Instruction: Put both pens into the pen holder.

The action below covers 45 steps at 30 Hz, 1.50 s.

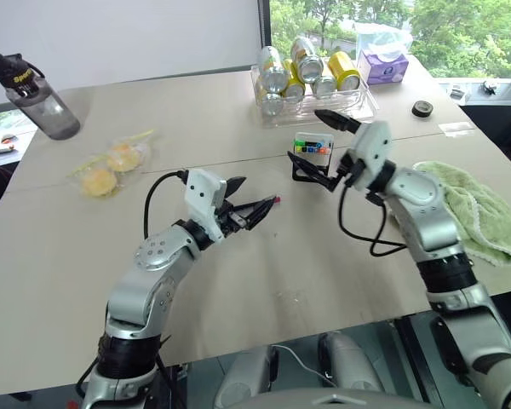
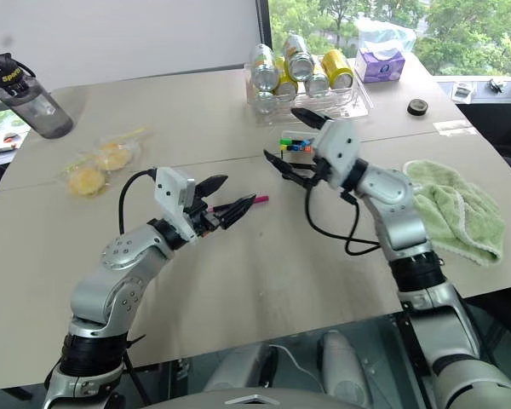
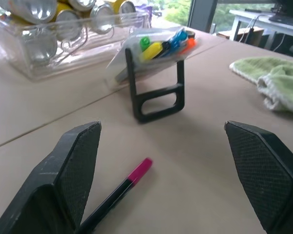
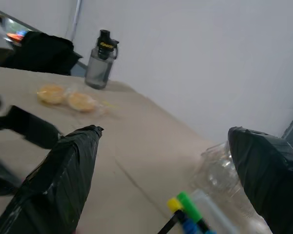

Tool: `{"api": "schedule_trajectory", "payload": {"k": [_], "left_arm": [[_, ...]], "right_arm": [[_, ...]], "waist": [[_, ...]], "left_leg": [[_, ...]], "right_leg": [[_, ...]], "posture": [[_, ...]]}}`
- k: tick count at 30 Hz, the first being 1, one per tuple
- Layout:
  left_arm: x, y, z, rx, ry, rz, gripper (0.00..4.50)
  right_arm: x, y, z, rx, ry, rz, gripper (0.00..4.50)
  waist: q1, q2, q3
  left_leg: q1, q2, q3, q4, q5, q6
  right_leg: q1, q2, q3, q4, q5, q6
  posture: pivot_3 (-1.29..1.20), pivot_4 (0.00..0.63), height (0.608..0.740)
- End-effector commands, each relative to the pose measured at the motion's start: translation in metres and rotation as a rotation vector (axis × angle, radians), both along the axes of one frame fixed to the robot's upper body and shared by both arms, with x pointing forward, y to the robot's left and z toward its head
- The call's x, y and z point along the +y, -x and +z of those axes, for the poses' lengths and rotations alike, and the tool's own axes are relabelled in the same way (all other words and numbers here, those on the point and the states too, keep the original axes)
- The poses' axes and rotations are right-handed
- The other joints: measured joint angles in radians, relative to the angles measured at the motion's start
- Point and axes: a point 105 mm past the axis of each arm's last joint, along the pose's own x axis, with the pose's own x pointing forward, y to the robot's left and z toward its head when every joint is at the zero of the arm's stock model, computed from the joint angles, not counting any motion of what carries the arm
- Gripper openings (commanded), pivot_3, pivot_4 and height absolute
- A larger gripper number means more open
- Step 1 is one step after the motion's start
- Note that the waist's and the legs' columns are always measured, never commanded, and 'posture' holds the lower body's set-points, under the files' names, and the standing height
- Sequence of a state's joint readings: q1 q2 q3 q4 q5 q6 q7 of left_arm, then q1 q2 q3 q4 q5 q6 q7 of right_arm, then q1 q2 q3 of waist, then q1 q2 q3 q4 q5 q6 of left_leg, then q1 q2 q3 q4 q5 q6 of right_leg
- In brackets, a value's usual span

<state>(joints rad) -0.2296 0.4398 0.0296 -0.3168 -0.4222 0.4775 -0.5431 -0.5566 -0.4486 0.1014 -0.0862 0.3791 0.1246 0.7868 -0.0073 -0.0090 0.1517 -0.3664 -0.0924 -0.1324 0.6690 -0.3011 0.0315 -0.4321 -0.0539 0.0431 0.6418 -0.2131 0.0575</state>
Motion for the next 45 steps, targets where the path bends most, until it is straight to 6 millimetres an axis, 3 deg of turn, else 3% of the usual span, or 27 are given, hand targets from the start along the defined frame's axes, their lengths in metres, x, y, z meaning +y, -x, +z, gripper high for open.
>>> {"api": "schedule_trajectory", "payload": {"k": [1, 7, 12, 19, 20, 22, 28, 29, 31, 37, 45], "left_arm": [[0.013, -0.009, 0.003, -0.027, -0.046, -0.012, 4.20], [0.036, -0.026, -0.029, 0.089, -0.157, -0.074, 4.20], [0.054, -0.029, -0.054, 0.207, -0.326, -0.220, 4.20], [0.074, -0.031, -0.070, 0.288, -0.599, -0.366, 4.20], [0.074, -0.033, -0.069, 0.278, -0.607, -0.367, 3.67], [0.072, -0.036, -0.066, 0.267, -0.611, -0.374, 3.03], [0.064, -0.033, -0.061, 0.227, -0.603, -0.388, 0.23], [0.064, -0.033, -0.060, 0.218, -0.600, -0.381, 0.05], [0.060, -0.032, -0.054, 0.190, -0.560, -0.361, 0.05], [0.028, -0.021, -0.014, 0.133, -0.186, -0.346, 0.05], [-0.018, 0.014, 0.017, 0.136, 0.188, -0.418, 0.05]], "right_arm": [[-0.018, 0.027, 0.007, 0.094, 0.038, 0.082, 4.47], [-0.048, 0.060, -0.031, 0.327, 0.181, 0.095, 4.47], [-0.050, 0.068, -0.037, 0.368, 0.172, 0.072, 4.47], [-0.061, 0.069, -0.044, 0.395, 0.206, 0.013, 4.47], [-0.063, 0.069, -0.045, 0.395, 0.216, 0.005, 4.50], [-0.064, 0.069, -0.046, 0.395, 0.223, -0.003, 4.50], [-0.061, 0.067, -0.046, 0.393, 0.219, 0.001, 4.50], [-0.061, 0.067, -0.046, 0.394, 0.220, 0.004, 4.50], [-0.060, 0.065, -0.047, 0.400, 0.221, 0.004, 4.50], [-0.041, 0.055, -0.042, 0.483, 0.074, 0.008, 4.50], [-0.016, 0.038, -0.037, 0.717, -0.258, -0.025, 4.50]], "waist": [[0.001, 0.000, 0.000], [-0.004, 0.000, 0.000], [-0.005, 0.000, 0.000], [-0.005, 0.000, 0.000], [-0.005, 0.000, 0.000], [-0.005, 0.000, 0.000], [-0.005, 0.000, 0.000], [-0.005, 0.000, 0.000], [-0.006, 0.000, 0.000], [-0.004, 0.000, 0.001], [-0.004, 0.000, 0.001]], "left_leg": [[0.000, 0.000, 0.000, 0.000, 0.000, 0.000], [0.000, 0.000, 0.000, 0.000, 0.000, 0.000], [0.000, 0.000, 0.000, 0.000, 0.000, 0.000], [-0.001, 0.000, 0.000, 0.000, 0.000, 0.000], [-0.001, 0.000, 0.000, 0.000, 0.000, 0.000], [0.000, 0.000, 0.000, 0.000, 0.000, 0.000], [0.002, 0.000, -0.001, 0.001, 0.000, 0.000], [0.002, 0.000, -0.001, 0.001, 0.000, 0.000], [0.002, 0.000, 0.000, 0.001, 0.000, 0.000], [-0.001, 0.000, -0.001, 0.002, 0.000, 0.000], [-0.004, 0.000, -0.002, 0.002, 0.000, 0.000]], "right_leg": [[0.000, 0.000, 0.000, 0.000, 0.000, 0.000], [0.000, 0.000, 0.000, -0.001, 0.000, 0.000], [0.000, 0.000, -0.001, 0.001, 0.000, 0.000], [0.000, -0.001, -0.001, 0.000, 0.000, 0.000], [0.000, -0.001, -0.001, 0.000, 0.000, 0.000], [0.000, -0.001, -0.001, 0.000, 0.000, 0.000], [0.002, -0.001, -0.001, 0.003, 0.000, 0.000], [0.002, -0.001, -0.001, 0.003, 0.000, 0.000], [0.002, -0.001, -0.001, 0.003, 0.000, 0.000], [0.000, -0.001, -0.001, 0.002, 0.000, 0.000], [-0.002, -0.001, -0.002, 0.001, 0.000, 0.000]], "posture": [[0.00, 0.150, 0.739], [0.00, 0.150, 0.739], [0.00, 0.150, 0.739], [0.00, 0.150, 0.739], [0.00, 0.150, 0.739], [0.00, 0.150, 0.739], [0.00, 0.150, 0.739], [0.00, 0.150, 0.739], [0.00, 0.150, 0.739], [0.00, 0.150, 0.739], [0.00, 0.150, 0.739]]}}
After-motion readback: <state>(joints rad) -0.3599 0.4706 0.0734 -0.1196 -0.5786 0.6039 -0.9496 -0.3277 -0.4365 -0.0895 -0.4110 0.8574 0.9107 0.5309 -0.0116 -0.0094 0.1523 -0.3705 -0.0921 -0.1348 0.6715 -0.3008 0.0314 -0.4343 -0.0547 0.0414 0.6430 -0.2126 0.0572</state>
